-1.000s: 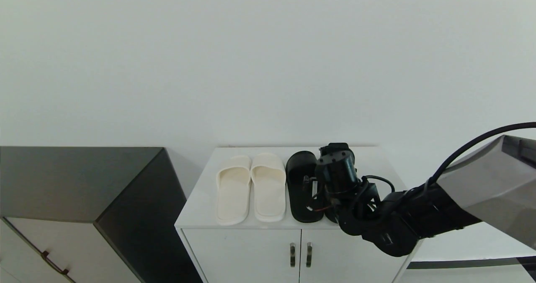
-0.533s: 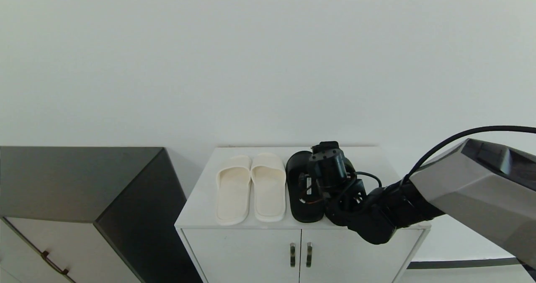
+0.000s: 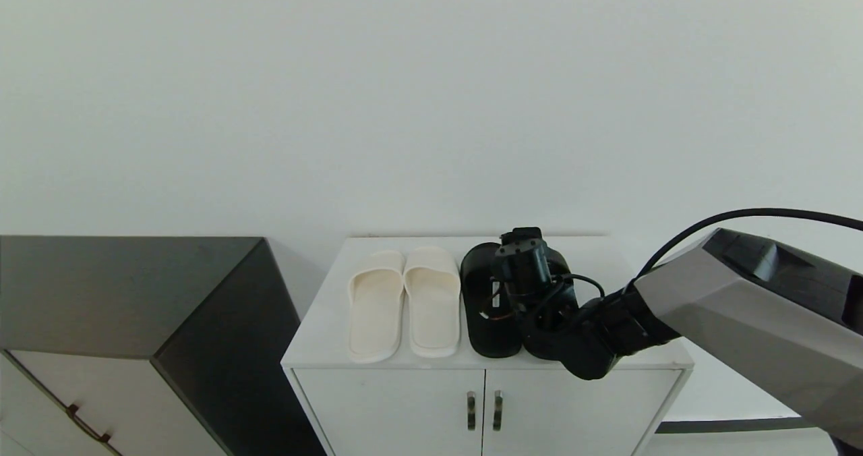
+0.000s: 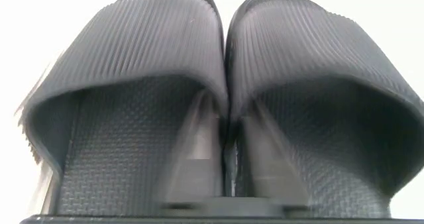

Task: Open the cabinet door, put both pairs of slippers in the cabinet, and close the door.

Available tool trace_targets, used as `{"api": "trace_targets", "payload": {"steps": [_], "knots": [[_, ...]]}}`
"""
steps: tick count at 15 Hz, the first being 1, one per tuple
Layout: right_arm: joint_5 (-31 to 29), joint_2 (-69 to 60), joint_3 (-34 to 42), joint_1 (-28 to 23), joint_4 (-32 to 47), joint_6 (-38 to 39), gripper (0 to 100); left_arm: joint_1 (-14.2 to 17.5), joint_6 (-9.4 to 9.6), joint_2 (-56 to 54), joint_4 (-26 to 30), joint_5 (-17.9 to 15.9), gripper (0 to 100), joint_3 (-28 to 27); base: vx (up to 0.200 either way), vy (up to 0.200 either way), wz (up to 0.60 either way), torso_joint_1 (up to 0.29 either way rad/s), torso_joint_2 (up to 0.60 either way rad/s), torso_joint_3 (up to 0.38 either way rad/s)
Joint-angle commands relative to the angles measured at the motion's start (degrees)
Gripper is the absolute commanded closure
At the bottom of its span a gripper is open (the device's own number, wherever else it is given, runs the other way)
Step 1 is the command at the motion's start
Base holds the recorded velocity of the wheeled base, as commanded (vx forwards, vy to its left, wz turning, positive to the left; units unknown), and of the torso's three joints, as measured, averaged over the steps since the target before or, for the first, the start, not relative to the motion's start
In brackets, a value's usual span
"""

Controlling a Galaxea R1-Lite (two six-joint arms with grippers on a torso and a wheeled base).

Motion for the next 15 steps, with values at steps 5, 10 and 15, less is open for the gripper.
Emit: {"api": "trace_targets", "payload": {"steps": [5, 10, 15], "knots": [[-0.16, -5.87, 4.27, -0.21, 0.0, -0.85, 100, 0.01, -0.09, 0.07, -0.01, 0.0, 100, 0.01, 0.0, 0.0, 0.0, 0.0, 0.0, 0.0], [8.63, -25.47, 22.2, 2.08, 0.0, -2.52, 100, 0.01, 0.0, 0.07, -0.01, 0.0, 100, 0.01, 0.0, 0.0, 0.0, 0.0, 0.0, 0.0], [21.9, -43.31, 38.1, 5.77, 0.44, -6.12, 100, 0.01, 0.0, 0.07, -0.01, 0.0, 100, 0.01, 0.0, 0.0, 0.0, 0.0, 0.0, 0.0]]}}
